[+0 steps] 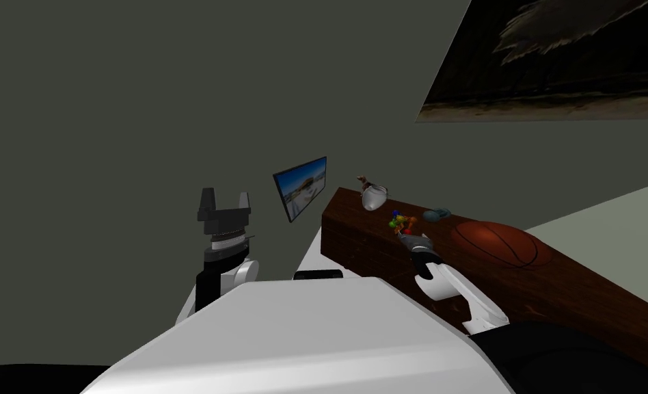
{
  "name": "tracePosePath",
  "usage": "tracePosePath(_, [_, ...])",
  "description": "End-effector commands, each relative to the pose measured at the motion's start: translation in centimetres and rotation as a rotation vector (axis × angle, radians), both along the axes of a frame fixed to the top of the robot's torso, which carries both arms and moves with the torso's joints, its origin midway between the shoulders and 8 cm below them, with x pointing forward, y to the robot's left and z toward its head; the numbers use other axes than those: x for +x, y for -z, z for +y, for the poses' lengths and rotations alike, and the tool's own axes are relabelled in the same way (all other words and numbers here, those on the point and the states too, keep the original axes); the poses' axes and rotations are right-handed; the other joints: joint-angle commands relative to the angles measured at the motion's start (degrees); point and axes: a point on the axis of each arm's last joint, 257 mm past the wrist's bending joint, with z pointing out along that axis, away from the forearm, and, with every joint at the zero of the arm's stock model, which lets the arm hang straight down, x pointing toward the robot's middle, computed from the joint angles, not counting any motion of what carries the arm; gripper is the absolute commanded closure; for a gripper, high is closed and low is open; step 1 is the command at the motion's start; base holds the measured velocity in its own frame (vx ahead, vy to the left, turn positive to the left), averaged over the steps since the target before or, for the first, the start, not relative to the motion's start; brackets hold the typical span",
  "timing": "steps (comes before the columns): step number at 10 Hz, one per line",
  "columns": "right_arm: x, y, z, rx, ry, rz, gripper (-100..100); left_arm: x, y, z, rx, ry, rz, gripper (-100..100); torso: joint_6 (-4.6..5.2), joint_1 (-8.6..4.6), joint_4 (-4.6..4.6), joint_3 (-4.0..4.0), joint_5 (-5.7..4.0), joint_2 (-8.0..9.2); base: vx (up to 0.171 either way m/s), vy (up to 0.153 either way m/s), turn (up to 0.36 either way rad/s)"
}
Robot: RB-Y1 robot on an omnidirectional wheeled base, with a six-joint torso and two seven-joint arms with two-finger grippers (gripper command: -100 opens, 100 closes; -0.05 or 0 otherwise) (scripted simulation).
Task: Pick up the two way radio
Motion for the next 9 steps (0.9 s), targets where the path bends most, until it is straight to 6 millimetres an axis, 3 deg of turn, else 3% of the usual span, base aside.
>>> tracePosePath(1, [-1.0, 0.2, -1.3, 0.007, 0.032, 0.023, -100, 0.0, 0.0, 0.0, 0.000, 0.000, 0.000, 0, 0.00, 0.00, 0.00, 0.00, 0.00, 0.00, -0.096, 0.005, 0.026])
tracePosePath(9, [-8.2, 1.4, -7.0, 0.034, 0.223, 0.187, -100, 0.0, 0.0, 0.0, 0.000, 0.000, 0.000, 0, 0.01, -0.05, 0.06, 0.15, -0.01, 0.23, -0.135, 0.008, 0.044])
